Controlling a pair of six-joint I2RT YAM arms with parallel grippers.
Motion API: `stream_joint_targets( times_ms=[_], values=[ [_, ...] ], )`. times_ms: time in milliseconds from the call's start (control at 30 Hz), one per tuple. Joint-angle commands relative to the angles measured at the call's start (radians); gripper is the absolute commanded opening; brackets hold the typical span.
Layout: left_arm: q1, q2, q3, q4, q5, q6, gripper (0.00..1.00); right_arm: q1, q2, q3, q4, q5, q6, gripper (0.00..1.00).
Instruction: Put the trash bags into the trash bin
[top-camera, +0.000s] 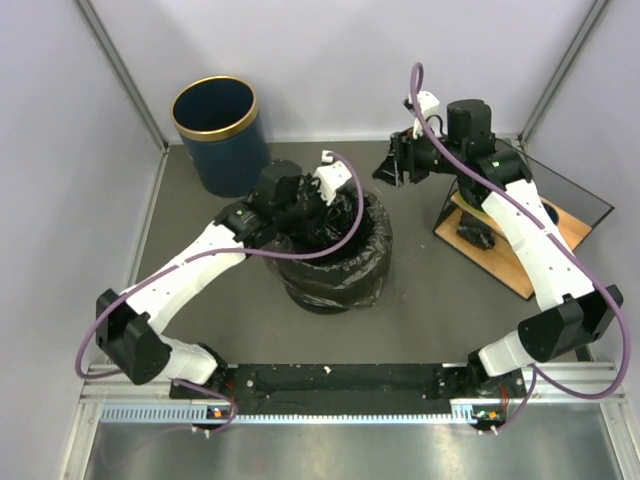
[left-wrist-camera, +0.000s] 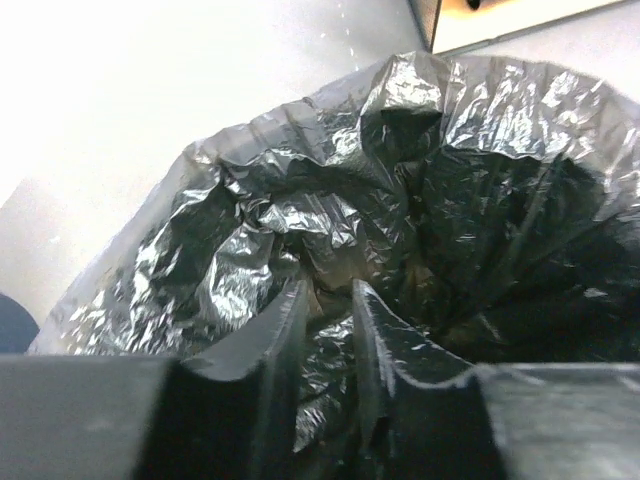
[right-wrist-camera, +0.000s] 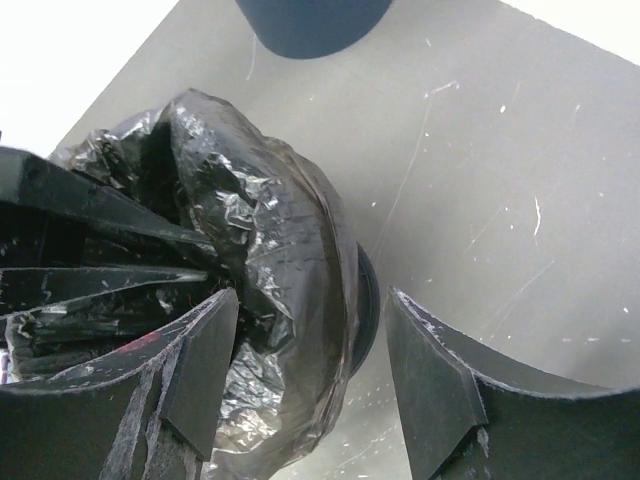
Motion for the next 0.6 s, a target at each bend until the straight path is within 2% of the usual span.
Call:
stream_joint_targets(
  times_ms=[0,167,333,500,567],
  values=[
    [-0.015,0.053,0.018,0.029,-0.065,0.156,0.28,-0.045,-0.046,-0.012,0.052,-0.035,0.030,0.62],
    [-0.003,0.097,-0.059,0.121,-0.058,0.260,0.15,-0.055,-0.051,-0.037,0.052,-0.019,0.038,0.62],
    [0.001,0.142,-0.185,0.267,-0.002,0.303,0.13,-0.055,-0.069,-0.078,0.062,-0.036,0.023,0.66],
    [0.010,0.223,-0.194,0.259,-0.021,0.342,0.10,-0.058,-0.092,-0.106,0.061,-0.076,0.009,0.69],
    [0.020,0.246,-0.176,0.186,-0.001,0.348,0.07,-0.062,-0.104,-0.109,0.061,-0.087,0.021,0.70]
  ],
)
